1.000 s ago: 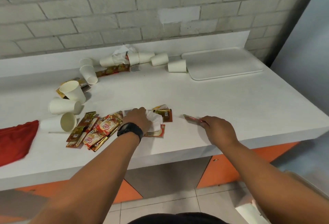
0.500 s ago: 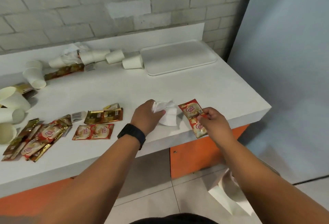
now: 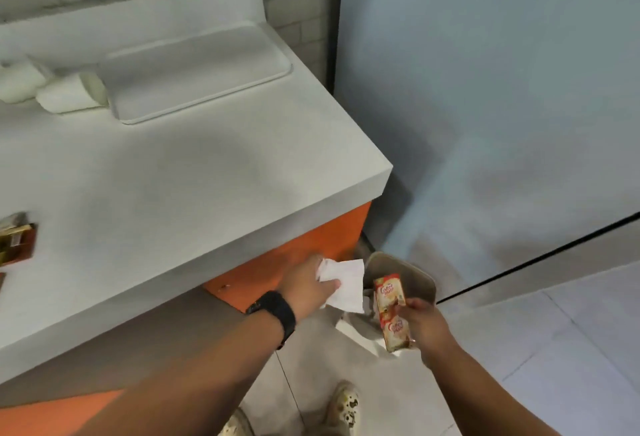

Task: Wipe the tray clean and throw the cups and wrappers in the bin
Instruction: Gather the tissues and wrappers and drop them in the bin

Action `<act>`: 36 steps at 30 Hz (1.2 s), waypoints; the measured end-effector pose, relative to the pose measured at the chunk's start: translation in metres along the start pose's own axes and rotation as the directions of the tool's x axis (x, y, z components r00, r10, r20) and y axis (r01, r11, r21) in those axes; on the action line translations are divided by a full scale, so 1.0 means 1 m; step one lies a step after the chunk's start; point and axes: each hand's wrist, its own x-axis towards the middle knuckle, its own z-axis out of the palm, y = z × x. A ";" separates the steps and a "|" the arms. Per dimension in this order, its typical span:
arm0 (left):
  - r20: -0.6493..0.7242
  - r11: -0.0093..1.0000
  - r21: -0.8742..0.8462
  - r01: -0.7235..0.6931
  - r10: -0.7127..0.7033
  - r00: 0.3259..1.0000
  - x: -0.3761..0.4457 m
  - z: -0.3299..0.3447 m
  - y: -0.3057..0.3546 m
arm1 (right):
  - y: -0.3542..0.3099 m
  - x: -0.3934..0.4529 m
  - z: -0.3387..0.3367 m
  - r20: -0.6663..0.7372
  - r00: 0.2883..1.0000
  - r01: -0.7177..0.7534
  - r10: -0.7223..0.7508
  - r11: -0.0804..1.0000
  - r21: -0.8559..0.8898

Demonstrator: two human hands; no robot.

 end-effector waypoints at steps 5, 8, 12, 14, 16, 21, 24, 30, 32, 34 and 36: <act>0.110 0.982 0.019 0.189 -0.190 0.976 0.043 0.057 -0.011 | 0.027 0.036 -0.016 -0.025 0.995 -0.095 0.093 0.992 -0.081; 0.138 0.961 0.056 0.271 -0.276 0.951 0.074 0.088 -0.013 | 0.035 0.067 -0.026 -0.057 0.990 -0.137 0.132 0.987 -0.085; 0.276 0.921 -0.082 0.380 -0.345 0.897 0.106 0.119 -0.007 | 0.025 0.091 -0.036 -0.017 0.981 -0.196 0.196 0.980 -0.025; 0.345 0.907 -0.081 0.413 -0.364 0.865 0.109 0.124 0.000 | 0.024 0.097 -0.042 -0.020 0.984 -0.178 0.178 0.983 -0.039; 0.374 0.935 -0.014 0.355 -0.325 0.869 0.110 0.125 0.001 | 0.025 0.097 -0.048 0.000 0.989 -0.148 0.149 0.986 -0.070; 0.279 0.956 0.196 0.219 -0.268 0.922 0.094 0.102 -0.006 | 0.024 0.095 -0.046 0.015 0.991 -0.132 0.135 0.983 -0.127; 0.230 0.941 0.227 0.252 -0.303 0.925 0.083 0.077 -0.005 | 0.013 0.092 -0.037 0.033 0.993 -0.103 0.112 0.975 -0.199; 0.214 0.950 0.209 0.232 -0.276 0.937 0.055 0.027 0.006 | -0.028 0.072 -0.006 0.170 0.985 0.004 0.042 0.966 -0.259; 0.201 0.955 0.198 0.222 -0.261 0.944 0.043 0.013 0.006 | -0.040 0.064 0.005 0.245 0.970 0.061 -0.002 0.971 -0.233; 0.188 0.955 0.192 0.226 -0.262 0.947 0.031 0.000 0.003 | -0.055 0.052 0.020 0.332 0.943 0.117 -0.030 0.962 -0.245; 0.174 0.955 0.195 0.225 -0.260 0.950 0.017 -0.013 0.002 | -0.070 0.036 0.034 0.403 0.914 0.182 -0.050 0.937 -0.297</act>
